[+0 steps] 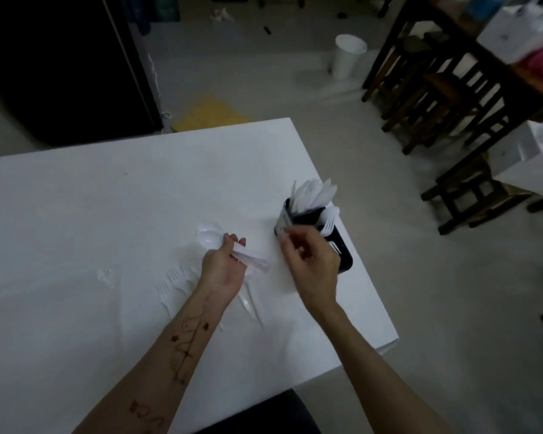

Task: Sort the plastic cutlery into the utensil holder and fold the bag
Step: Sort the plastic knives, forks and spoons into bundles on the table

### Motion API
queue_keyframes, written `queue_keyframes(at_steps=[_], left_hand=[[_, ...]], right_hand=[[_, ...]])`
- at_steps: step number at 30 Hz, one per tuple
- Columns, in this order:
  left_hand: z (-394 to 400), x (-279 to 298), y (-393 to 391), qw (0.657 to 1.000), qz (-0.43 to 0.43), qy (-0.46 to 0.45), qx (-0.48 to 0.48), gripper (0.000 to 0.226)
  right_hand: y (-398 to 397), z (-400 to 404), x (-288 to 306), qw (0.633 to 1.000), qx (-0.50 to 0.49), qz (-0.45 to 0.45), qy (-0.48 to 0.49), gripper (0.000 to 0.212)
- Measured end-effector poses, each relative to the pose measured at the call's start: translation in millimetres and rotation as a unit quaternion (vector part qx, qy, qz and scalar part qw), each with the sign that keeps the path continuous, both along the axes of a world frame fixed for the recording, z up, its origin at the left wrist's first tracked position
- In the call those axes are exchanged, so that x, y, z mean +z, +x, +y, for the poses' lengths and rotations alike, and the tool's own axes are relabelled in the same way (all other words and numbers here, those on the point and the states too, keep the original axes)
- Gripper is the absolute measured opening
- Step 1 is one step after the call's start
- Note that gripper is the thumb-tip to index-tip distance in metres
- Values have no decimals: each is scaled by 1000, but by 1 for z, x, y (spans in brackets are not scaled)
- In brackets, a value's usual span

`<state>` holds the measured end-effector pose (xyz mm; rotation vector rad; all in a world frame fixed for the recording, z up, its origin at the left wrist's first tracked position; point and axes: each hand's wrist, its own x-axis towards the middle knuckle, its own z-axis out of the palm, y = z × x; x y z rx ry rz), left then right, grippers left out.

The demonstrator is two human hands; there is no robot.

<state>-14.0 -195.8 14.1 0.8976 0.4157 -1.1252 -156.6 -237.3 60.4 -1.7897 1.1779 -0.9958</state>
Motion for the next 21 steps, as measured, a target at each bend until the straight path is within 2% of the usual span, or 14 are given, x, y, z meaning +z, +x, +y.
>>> queue_keyframes(at_steps=[4, 7, 10, 13, 15, 17, 19, 21], left_hand=[[-49, 33, -13, 993, 41, -91, 70, 16], [-80, 44, -36, 991, 19, -89, 97, 15], [-96, 43, -62, 992, -63, -50, 102, 15], [-97, 33, -79, 974, -223, 9, 38, 12], [-94, 23, -87, 931, -357, 52, -51, 19], [-91, 14, -92, 852, -500, 100, -117, 25], [-89, 10, -95, 780, -592, 118, -162, 34], [-86, 14, -94, 782, -580, 104, -201, 50]], right_hand=[[-17, -55, 19, 991, -109, -75, 38, 7], [-28, -76, 13, 981, -154, -103, 64, 5], [-35, -84, 2, 976, -165, -109, 90, 5], [-37, -87, -5, 978, -147, -111, 96, 5], [-39, -88, -9, 984, -131, -95, 79, 5], [-40, -89, -13, 992, -102, -64, 33, 10], [-42, -89, -16, 998, -51, -31, -33, 24], [-43, -91, -17, 993, 28, 7, -112, 37]])
